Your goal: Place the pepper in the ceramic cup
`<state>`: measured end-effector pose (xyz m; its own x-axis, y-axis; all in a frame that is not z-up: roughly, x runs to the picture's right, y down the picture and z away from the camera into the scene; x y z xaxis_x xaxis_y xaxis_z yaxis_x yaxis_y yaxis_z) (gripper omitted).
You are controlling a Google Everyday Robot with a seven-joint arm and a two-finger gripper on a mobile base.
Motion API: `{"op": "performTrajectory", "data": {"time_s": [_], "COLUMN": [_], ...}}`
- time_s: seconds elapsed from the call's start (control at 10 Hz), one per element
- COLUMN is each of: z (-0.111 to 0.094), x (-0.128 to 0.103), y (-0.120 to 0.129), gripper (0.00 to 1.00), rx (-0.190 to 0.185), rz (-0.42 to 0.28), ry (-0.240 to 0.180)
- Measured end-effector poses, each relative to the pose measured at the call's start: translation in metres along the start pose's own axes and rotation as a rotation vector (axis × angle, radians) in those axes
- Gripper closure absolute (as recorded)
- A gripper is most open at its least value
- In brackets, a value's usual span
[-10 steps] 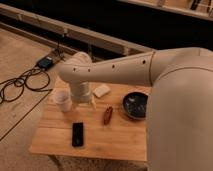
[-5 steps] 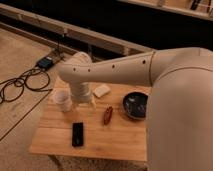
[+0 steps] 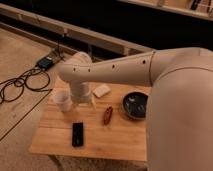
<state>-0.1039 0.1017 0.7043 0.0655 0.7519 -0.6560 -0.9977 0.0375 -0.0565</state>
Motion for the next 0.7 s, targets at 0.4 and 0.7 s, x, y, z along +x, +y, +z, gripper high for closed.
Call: {"op": "performTrajectory", "data": {"time_s": [0.4,0.7], "z": [0.044,0.075], "x": [-0.046,-0.086], "y": [-0.063,-0.107], "gripper": [0.35,0.35], "rx": [0.104,0.147], "rz": [0.020,0.059], "ry": [-0.007,-0.020]}}
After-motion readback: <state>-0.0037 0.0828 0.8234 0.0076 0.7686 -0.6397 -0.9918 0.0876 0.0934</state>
